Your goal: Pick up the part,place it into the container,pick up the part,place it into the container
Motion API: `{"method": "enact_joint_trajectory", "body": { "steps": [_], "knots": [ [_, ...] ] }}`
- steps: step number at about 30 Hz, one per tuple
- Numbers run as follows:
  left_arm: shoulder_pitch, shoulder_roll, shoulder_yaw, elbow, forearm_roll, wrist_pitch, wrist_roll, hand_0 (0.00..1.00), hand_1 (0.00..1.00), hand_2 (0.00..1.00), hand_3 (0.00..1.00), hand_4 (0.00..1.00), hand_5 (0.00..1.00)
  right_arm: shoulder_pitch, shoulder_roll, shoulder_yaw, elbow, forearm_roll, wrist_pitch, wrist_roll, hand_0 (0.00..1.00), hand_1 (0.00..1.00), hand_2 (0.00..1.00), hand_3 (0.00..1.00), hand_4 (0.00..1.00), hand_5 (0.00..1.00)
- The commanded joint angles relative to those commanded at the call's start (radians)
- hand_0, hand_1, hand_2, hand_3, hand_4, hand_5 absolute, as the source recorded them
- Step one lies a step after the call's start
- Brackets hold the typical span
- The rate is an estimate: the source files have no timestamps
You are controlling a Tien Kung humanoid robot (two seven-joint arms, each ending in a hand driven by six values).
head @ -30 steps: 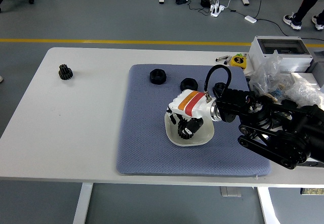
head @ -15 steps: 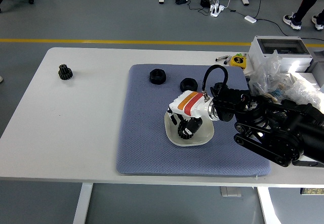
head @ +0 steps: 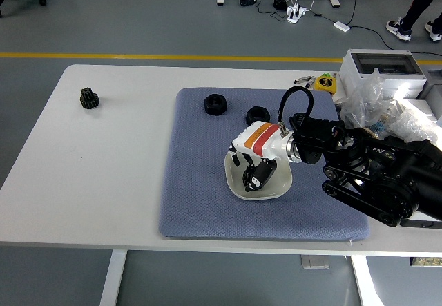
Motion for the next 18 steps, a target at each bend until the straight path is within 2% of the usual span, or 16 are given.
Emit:
{"method": "enact_joint_trajectory", "body": {
  "steps": [5, 11, 13, 16, 17, 18],
  "knots": [
    [0.001, 0.0, 0.001, 0.0, 0.0, 0.0, 0.0, 0.653, 0.647, 0.62, 0.555, 0.593, 0.498, -0.002, -0.018, 0.037, 0.008, -0.01, 0.008, -0.009, 0.033, 0.26, 0.457, 0.601, 0.998, 0.398],
    [0.0, 0.0, 0.006, 0.0, -0.009, 0.001, -0.002, 0.652, 0.647, 0.62, 0.555, 0.594, 0.499, -0.032, -0.077, 0.138, 0.044, -0.031, 0.061, -0.028, 0.049, 0.278, 0.467, 0.607, 0.998, 0.406],
    [0.0, 0.0, 0.009, 0.0, -0.013, 0.001, -0.003, 0.652, 0.647, 0.62, 0.555, 0.594, 0.499, -0.05, -0.1, 0.184, 0.053, -0.027, 0.065, -0.033, 0.049, 0.278, 0.467, 0.607, 0.998, 0.406],
    [0.001, 0.0, 0.019, -0.001, -0.027, 0.004, -0.007, 0.652, 0.647, 0.62, 0.555, 0.594, 0.499, -0.097, -0.146, 0.283, 0.084, 0.012, 0.014, -0.035, 0.049, 0.278, 0.467, 0.607, 0.998, 0.406],
    [0.001, 0.0, 0.019, 0.0, -0.028, 0.005, -0.007, 0.652, 0.647, 0.62, 0.556, 0.594, 0.5, -0.115, -0.16, 0.315, 0.092, 0.036, -0.012, -0.034, 0.125, 0.375, 0.474, 0.593, 0.998, 0.425],
    [0.002, 0.0, 0.02, 0.0, -0.029, 0.005, -0.007, 0.652, 0.647, 0.62, 0.556, 0.594, 0.5, -0.132, -0.173, 0.348, 0.097, 0.07, -0.046, -0.034, 0.125, 0.375, 0.474, 0.593, 0.998, 0.425]
  ]
}}
